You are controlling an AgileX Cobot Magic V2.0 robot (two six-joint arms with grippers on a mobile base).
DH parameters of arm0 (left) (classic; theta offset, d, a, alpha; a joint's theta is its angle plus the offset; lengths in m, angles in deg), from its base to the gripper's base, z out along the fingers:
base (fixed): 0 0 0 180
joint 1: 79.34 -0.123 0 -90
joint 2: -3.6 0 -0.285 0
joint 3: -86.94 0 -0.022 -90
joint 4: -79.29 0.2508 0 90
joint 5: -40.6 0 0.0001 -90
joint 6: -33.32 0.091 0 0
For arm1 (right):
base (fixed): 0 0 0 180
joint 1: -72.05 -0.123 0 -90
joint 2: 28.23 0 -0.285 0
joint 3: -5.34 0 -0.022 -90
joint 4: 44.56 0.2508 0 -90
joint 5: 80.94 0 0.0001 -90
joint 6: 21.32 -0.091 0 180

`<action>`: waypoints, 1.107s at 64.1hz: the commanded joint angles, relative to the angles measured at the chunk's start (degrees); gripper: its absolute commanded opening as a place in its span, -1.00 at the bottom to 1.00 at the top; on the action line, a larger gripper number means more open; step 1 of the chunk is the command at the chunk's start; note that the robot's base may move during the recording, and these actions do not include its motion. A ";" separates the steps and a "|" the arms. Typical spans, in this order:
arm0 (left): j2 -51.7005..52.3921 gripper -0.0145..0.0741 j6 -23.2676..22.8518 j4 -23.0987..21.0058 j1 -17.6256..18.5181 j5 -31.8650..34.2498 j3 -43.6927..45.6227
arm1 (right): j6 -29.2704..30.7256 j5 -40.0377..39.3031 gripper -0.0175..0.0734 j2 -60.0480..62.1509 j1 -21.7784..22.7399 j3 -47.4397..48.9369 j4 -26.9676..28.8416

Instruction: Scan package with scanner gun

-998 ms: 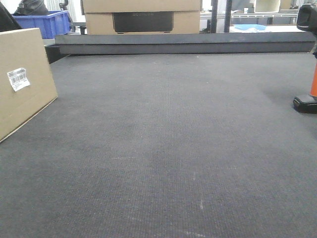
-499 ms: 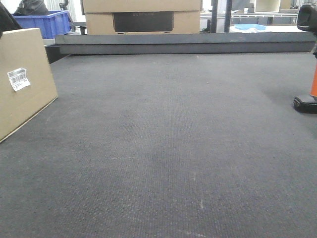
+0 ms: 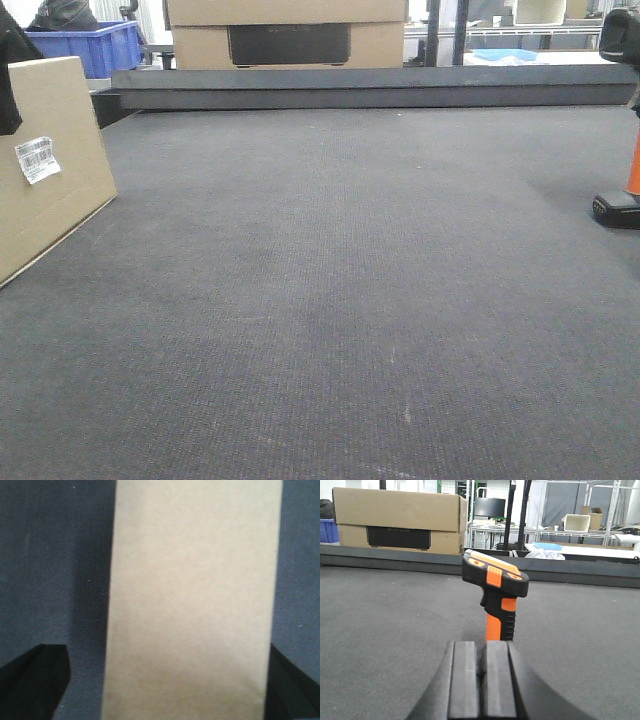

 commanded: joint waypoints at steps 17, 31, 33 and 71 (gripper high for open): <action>0.24 -0.92 0.20 -2.14 0.28 0.47 0.48 | 0.39 -1.20 -0.97 0.14 -0.06 0.00 0.12; 0.24 -0.92 -0.01 -8.65 0.37 -1.89 5.58 | 0.39 -1.20 -0.97 0.14 -0.06 0.00 0.12; 0.24 -0.92 -0.48 -9.92 0.71 -2.16 6.75 | 0.39 -1.20 -0.97 0.14 -0.06 0.00 0.12; -5.75 -0.92 -21.62 -12.87 23.51 10.28 10.62 | 0.39 -1.20 -0.97 0.14 -0.06 0.00 0.12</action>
